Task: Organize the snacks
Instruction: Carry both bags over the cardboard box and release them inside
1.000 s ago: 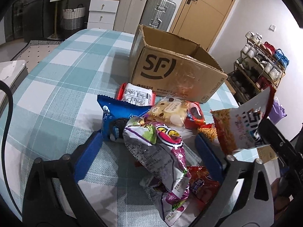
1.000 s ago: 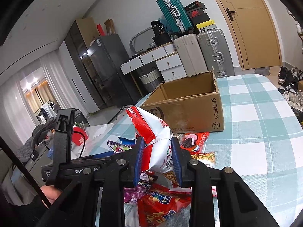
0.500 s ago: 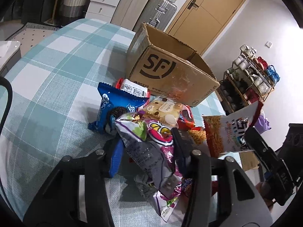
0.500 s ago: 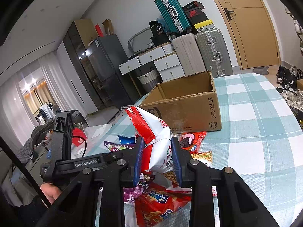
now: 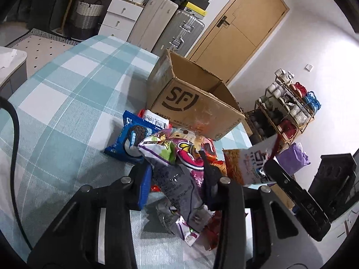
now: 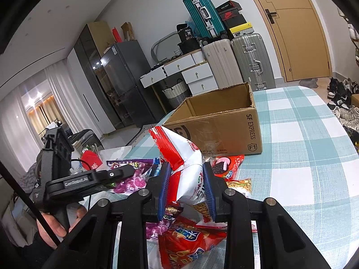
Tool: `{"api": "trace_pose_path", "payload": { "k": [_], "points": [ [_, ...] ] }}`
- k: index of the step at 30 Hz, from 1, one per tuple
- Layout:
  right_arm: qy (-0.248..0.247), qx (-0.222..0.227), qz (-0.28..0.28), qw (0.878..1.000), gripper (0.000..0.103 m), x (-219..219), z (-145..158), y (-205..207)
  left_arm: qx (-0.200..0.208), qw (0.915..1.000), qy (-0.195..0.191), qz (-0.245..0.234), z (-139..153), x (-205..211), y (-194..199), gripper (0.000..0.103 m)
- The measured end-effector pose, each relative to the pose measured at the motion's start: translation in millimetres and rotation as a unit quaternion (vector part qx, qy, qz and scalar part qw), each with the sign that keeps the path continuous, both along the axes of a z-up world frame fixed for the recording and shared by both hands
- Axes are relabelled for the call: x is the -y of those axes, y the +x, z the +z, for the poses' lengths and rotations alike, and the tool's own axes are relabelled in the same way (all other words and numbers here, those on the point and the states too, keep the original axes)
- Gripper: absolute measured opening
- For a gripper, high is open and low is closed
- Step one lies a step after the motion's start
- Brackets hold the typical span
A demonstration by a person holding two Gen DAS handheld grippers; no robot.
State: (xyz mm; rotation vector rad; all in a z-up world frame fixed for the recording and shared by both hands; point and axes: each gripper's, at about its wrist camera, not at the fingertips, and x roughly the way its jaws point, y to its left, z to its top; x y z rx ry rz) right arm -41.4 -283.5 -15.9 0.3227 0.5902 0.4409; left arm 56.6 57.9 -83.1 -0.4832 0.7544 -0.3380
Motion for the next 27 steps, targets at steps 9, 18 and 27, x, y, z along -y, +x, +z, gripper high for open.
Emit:
{"api": "trace_pose_path", "payload": {
  "k": [9,18,27],
  "points": [
    [0.002,0.006,-0.001,1.000,0.029,-0.7,2.6,-1.2,0.031,0.9986,0.044,0.003,11.2,7.5,-19.0,0.033],
    [0.030,0.013,0.010,0.999,0.029,2.4,3.3,-1.8,0.081,0.9910,0.107,0.005,29.0,22.0,-34.8,0.033],
    [0.079,0.021,0.012,0.997,0.029,12.3,6.6,-2.6,0.085,0.9930,0.081,0.011,36.7,7.3,-37.6,0.033]
  ]
}}
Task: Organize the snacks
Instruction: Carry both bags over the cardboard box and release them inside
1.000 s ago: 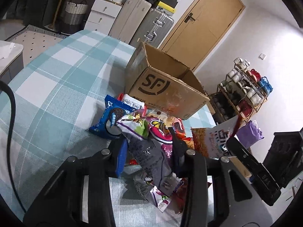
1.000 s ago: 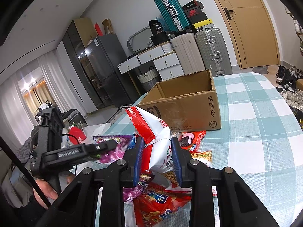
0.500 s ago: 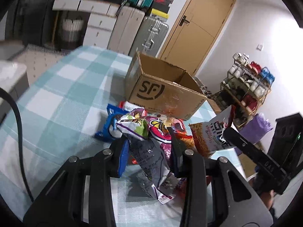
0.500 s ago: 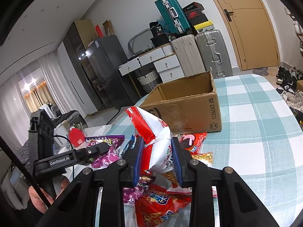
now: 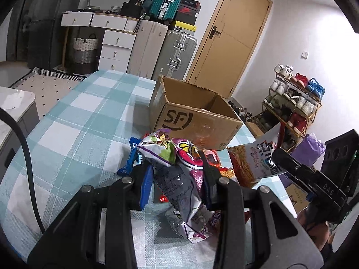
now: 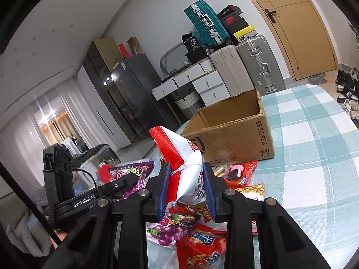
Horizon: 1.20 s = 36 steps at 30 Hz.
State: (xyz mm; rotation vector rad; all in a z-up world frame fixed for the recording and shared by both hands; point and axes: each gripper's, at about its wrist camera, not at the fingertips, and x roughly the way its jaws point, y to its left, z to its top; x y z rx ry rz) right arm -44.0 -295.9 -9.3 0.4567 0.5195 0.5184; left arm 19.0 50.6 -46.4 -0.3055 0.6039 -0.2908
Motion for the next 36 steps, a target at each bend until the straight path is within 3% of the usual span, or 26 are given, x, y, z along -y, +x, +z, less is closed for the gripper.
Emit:
{"api": "trace_pose_path", "payload": {
  "k": [3,6,12,20,26,32,36],
  "points": [
    [0.017,-0.002,-0.006,1.000,0.029,3.8,-0.1,-0.2,0.008,0.9999,-0.008,-0.007,6.2,-1.8,2.2,0.033],
    [0.028,-0.003,-0.016,0.999,0.029,5.5,4.9,1.3,0.030,0.9995,0.008,0.004,17.8,-2.0,0.7,0.033],
    [0.017,-0.016,-0.029,0.999,0.029,0.1,24.7,8.9,0.043,0.9990,0.003,0.007,40.4,-9.8,-5.1,0.033],
    [0.017,0.016,-0.013,1.000,0.029,-3.9,82.1,12.2,0.041,0.9990,0.009,-0.015,80.1,-5.7,5.0,0.033],
    [0.015,0.035,-0.007,0.999,0.029,-4.4,129.3,24.4,0.036,0.9985,0.030,-0.028,123.6,6.5,33.9,0.033],
    [0.019,0.019,-0.022,0.999,0.029,3.6,161.1,59.6,0.038,0.9973,0.059,-0.021,163.5,25.9,66.8,0.033],
    [-0.004,0.010,-0.033,0.999,0.029,4.5,174.6,90.0,0.026,0.9971,0.066,-0.027,175.5,43.5,98.9,0.033]
  ]
}}
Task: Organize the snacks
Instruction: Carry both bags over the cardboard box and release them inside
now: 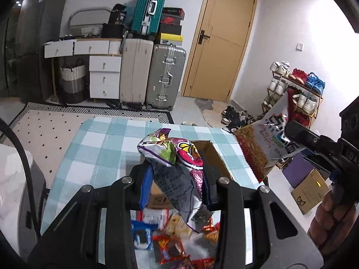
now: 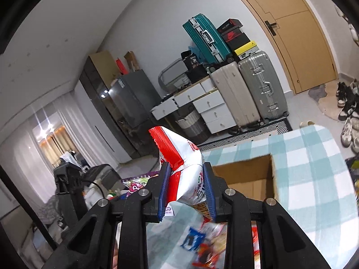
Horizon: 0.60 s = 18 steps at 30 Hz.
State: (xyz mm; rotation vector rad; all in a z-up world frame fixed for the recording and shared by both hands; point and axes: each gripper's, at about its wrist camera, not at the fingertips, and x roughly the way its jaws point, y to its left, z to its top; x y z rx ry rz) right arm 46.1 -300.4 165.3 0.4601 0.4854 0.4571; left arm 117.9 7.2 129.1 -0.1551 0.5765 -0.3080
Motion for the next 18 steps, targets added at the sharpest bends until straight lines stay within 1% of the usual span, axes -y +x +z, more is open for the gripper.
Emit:
{"api": "trace_pose_path", "payload": {
  "k": [4,8,11,15,18],
  "points": [
    [-0.034,-0.023,-0.004,0.999,0.029,-3.4,2.0,35.5,-0.024,0.9997,0.003,-0.001,-0.5,14.9,41.2,0.033],
    [-0.065,-0.038,-0.011,0.997,0.029,-6.2,-6.6,71.8,-0.038,0.9986,0.035,-0.011,-4.7,41.4,84.4,0.033],
    [-0.072,-0.053,-0.011,0.996,0.029,-6.9,-19.4,98.3,-0.061,0.9970,0.046,-0.012,-18.5,55.9,116.9,0.033],
    [-0.077,-0.082,-0.008,0.994,0.029,-8.6,-50.7,128.0,-0.090,0.9945,0.053,-0.011,-45.0,68.7,154.9,0.033],
    [-0.081,-0.101,-0.005,0.992,0.029,-8.8,-74.3,143.3,-0.102,0.9935,0.047,-0.020,-67.8,69.3,173.5,0.033]
  ]
}}
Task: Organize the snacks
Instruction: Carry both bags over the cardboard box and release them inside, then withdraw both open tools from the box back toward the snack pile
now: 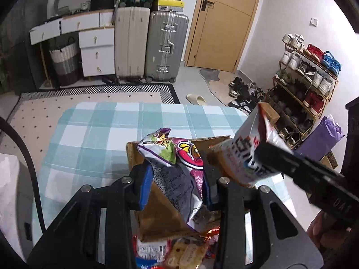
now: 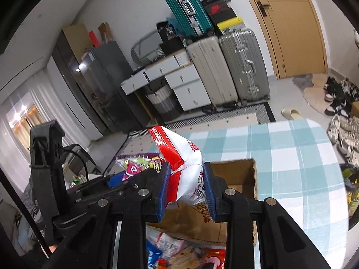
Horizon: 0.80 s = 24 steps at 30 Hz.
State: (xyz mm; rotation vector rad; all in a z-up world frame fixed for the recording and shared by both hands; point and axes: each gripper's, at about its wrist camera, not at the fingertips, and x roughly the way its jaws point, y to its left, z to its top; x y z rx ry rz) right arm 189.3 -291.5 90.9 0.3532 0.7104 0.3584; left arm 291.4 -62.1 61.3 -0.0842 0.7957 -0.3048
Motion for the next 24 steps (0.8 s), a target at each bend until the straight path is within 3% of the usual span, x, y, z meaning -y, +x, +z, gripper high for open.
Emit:
{"api": "trace_pose_path", "payload": {
  "k": [7,10,13,15,18,19,24],
  "points": [
    [-0.018,-0.040,0.001,0.999,0.030,-4.3,-48.9,14.7,-0.055,0.9985,0.001,-0.005,-46.9,-2.3,26.1,0.034],
    [-0.028,-0.039,0.013,0.999,0.032,-6.4,-53.2,17.3,-0.074,0.9972,0.013,0.005,-63.4,-6.0,36.9,0.035],
    [-0.034,-0.026,0.004,0.999,0.040,-4.1,-49.3,14.5,-0.098,0.9951,0.003,0.009,-72.6,-12.7,42.2,0.036],
    [-0.030,-0.022,-0.001,0.999,0.042,-1.4,-46.0,10.9,-0.104,0.9942,-0.004,0.025,-74.4,-18.0,43.1,0.045],
    [-0.032,-0.019,-0.004,0.999,0.042,1.6,-40.2,3.5,-0.105,0.9938,-0.020,0.031,-70.7,-24.4,37.4,0.075],
    [-0.029,-0.017,-0.007,0.999,0.043,3.8,-37.7,-0.6,-0.102,0.9941,-0.021,0.028,-66.8,-26.2,31.5,0.079],
    [-0.033,-0.003,-0.016,0.999,0.047,12.0,-22.0,-23.9,-0.081,0.9963,0.010,0.027,-45.3,-23.3,8.5,0.079]
  ]
}}
